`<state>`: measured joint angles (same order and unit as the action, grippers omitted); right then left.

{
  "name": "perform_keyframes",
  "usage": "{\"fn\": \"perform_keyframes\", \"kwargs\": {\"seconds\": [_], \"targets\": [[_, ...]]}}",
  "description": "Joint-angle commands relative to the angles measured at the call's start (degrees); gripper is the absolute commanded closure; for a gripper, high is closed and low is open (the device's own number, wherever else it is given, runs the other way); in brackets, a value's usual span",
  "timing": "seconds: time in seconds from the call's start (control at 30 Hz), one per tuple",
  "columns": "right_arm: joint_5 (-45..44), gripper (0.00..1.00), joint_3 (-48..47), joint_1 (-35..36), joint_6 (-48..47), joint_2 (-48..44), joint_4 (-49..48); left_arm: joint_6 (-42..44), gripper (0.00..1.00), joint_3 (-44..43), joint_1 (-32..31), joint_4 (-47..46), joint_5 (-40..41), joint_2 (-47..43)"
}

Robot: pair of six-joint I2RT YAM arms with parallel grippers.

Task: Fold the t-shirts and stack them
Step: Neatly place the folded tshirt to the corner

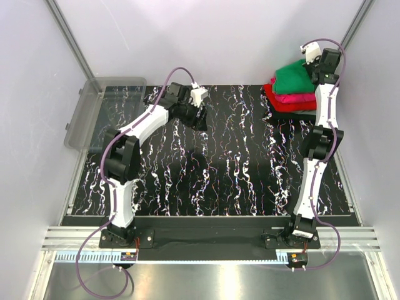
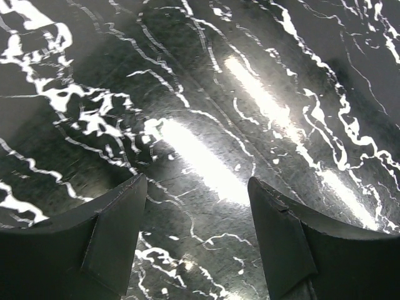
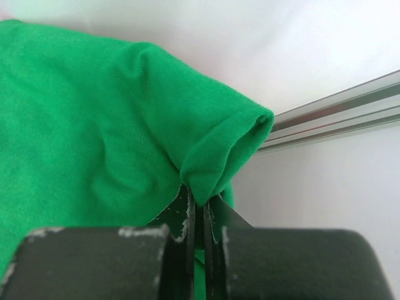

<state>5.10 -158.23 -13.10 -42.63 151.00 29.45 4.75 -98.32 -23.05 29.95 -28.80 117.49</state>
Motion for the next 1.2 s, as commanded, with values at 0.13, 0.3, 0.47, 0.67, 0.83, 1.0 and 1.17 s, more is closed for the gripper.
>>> {"fn": "perform_keyframes", "kwargs": {"seconds": [0.13, 0.3, 0.47, 0.67, 0.83, 1.0, 1.17], "targets": [[-6.2, 0.25, 0.4, 0.4, 3.0, -5.3, -6.4, 1.4, 0.29, -2.0, -0.7, -1.2, 1.0, -1.8], [-5.3, 0.00, -0.8, 0.6, 11.1, -16.2, -6.4, 2.2, 0.28, -1.9, -1.0, -2.3, 8.5, -5.4], [4.9, 0.00, 18.7, 1.2, 24.8, -29.7, -6.3, 12.4, 0.13, -5.8, -4.4, -5.1, 35.6, -6.8], [23.7, 0.00, 40.3, 0.6, 46.3, -33.3, -5.1, 16.1, 0.01, -9.1, -4.6, -6.8, 40.4, -4.3], [46.3, 0.00, 46.4, 0.3, 62.4, -28.2, -10.4, 4.2, 0.01, -9.1, -1.0, -1.3, 22.3, -4.6], [48.4, 0.00, 37.2, -1.7, 68.0, -20.0, -18.1, 3.9, 0.01, -6.3, -0.7, -0.2, 18.2, -4.4], [48.7, 0.00, 21.0, -3.5, 69.4, -9.6, -15.5, 5.2, 0.01, -4.6, -0.7, 0.4, 19.0, -3.9]]}}
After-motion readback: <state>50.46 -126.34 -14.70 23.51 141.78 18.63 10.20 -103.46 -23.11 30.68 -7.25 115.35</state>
